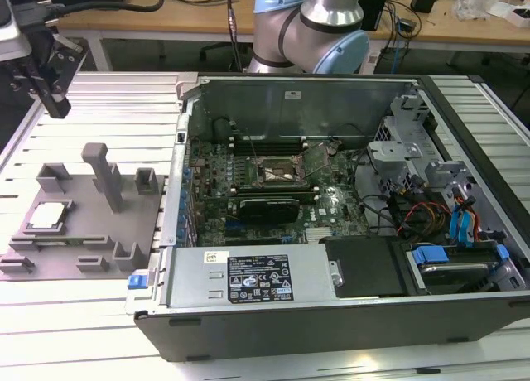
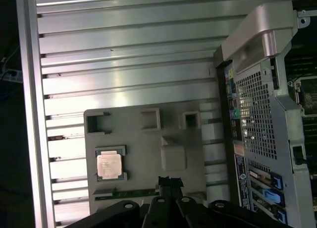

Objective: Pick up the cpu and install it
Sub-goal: 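Reach for the cpu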

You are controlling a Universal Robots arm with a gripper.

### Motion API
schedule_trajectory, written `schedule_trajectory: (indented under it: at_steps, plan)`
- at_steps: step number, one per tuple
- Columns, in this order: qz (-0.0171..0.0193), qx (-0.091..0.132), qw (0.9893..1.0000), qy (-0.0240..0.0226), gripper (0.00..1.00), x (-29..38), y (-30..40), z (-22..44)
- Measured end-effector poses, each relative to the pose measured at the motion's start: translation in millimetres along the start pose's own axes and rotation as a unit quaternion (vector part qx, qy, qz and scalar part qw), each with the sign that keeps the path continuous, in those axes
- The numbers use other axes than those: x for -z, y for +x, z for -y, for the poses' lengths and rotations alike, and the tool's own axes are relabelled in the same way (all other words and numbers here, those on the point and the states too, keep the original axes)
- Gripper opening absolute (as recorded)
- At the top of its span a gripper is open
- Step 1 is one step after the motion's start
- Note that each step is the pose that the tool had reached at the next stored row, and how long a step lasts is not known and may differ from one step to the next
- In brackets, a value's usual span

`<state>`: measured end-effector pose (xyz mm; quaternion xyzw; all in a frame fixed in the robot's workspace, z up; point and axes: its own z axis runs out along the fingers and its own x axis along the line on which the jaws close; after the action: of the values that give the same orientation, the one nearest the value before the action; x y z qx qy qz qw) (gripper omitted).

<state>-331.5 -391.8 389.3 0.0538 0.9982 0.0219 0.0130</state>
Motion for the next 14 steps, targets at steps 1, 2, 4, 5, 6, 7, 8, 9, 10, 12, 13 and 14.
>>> schedule_trajectory:
  at_steps: [1, 2, 4, 5, 6, 7, 8, 9, 10, 12, 13, 14]
  plan:
    - [0.0, 0.0, 1.0, 0.0, 0.11, -0.8, 1.6, 0.2]
    - [0.0, 0.0, 1.0, 0.0, 0.11, -1.7, 3.3, 0.4]
    - [0.0001, 0.0, 1.0, 0.0, 0.11, -4.9, 8.4, 1.1]
    - [0.0001, 0.0, 1.0, -0.0001, 0.11, -6.1, 9.9, 1.3]
    - [0.0001, 0.0, 1.0, 0.0, 0.11, -7.3, 11.1, 1.5]
    - [0.0, 0.0, 1.0, 0.0, 0.11, -8.6, 12.5, 1.7]
    - [0.0, 0.0, 1.0, 0.0, 0.11, -10.4, 14.3, 2.0]
    - [0.0, 0.0, 1.0, 0.0001, 0.11, -11.8, 16.0, 2.3]
    - [0.0, 0.0, 1.0, 0.0, 0.11, -13.8, 18.0, 2.6]
    - [0.0, 0.0, 1.0, 0.0, 0.11, -18.1, 24.1, 3.4]
    - [0.0001, 0.0, 1.0, 0.0, 0.11, -19.8, 27.2, 3.8]
    - [0.0, 0.0, 1.0, 0.0, 0.11, -20.7, 29.1, 4.0]
